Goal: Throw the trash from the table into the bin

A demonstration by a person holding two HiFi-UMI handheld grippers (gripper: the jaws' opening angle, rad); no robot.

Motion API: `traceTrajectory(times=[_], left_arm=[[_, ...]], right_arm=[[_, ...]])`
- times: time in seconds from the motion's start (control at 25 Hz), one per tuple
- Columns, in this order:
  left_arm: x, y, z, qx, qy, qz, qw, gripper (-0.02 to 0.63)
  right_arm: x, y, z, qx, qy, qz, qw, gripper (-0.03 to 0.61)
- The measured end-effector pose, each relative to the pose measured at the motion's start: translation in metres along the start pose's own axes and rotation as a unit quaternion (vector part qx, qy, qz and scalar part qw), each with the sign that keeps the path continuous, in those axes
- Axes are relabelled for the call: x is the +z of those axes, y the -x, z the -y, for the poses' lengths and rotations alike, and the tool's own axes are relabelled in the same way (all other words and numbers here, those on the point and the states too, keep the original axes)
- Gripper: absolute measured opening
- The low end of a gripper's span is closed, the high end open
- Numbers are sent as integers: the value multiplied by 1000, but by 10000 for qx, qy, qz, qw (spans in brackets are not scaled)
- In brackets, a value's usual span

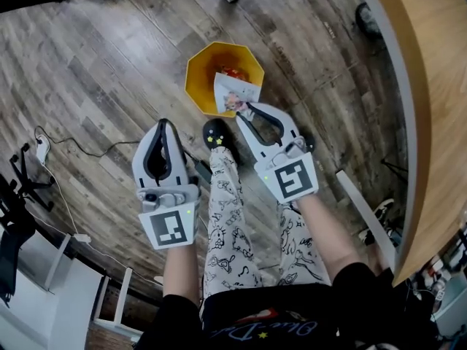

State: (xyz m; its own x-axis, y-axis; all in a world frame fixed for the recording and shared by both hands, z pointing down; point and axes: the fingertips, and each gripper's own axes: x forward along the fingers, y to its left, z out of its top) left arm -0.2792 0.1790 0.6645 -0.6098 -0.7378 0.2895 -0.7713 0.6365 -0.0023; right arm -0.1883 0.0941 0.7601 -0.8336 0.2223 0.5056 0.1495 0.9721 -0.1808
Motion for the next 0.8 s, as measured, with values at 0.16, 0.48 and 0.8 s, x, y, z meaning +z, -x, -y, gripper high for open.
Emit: traceTrajectory(times=[0.16,0.48,0.8], left_arm=[[-8,0,-4,-19,-11,-68,10000,11],[-11,-4,-9,-148,-56,-63,9999,11],[-8,-5,-12,-278,-100,-44,9996,11]], right_arm=[[-12,-8,4,-60,-57,-108,9999,91],[-37,-20,7,-123,24,-383,9992,91],[-49,-26,2,-146,-181,-429,9988,91]])
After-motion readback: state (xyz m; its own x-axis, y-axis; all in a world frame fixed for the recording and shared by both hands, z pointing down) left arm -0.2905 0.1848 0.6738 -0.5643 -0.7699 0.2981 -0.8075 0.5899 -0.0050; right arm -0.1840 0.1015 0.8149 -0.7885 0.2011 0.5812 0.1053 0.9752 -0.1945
